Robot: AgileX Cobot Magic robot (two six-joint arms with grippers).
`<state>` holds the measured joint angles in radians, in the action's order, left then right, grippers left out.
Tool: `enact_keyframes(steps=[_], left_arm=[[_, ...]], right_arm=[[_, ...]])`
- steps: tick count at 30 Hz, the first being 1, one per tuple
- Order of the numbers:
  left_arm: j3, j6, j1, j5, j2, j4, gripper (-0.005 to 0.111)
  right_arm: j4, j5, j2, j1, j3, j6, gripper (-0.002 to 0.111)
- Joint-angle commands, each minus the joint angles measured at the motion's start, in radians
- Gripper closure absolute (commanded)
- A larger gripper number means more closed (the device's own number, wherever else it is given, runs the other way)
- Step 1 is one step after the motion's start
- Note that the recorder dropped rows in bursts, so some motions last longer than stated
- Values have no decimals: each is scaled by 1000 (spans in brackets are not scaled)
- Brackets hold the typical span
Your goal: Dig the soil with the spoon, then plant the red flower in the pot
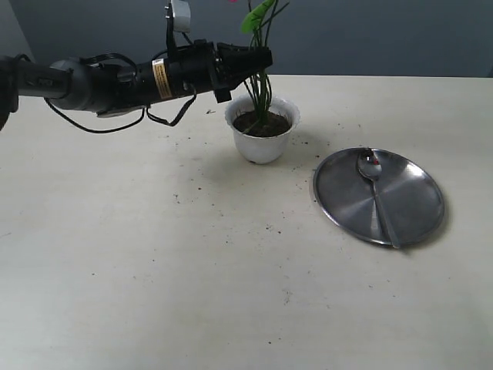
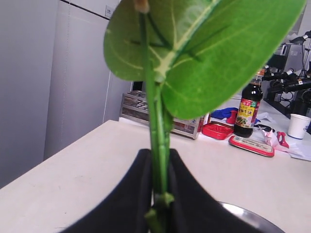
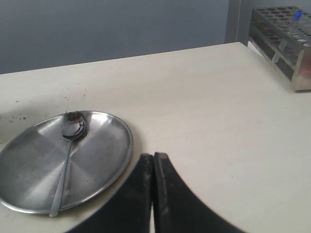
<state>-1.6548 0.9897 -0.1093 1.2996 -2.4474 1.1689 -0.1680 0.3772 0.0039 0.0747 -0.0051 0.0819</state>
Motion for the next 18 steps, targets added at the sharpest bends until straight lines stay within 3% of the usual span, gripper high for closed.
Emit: enact_keyframes(steps=[1,18], left_arm=[[31,28,-2,-200,-66,201,106],[31,31,-2,-225,-109,224,106]], right_arm=[[-2,-13,-4,4,5,5,109],[2,-16,-4,4,5,5,109]])
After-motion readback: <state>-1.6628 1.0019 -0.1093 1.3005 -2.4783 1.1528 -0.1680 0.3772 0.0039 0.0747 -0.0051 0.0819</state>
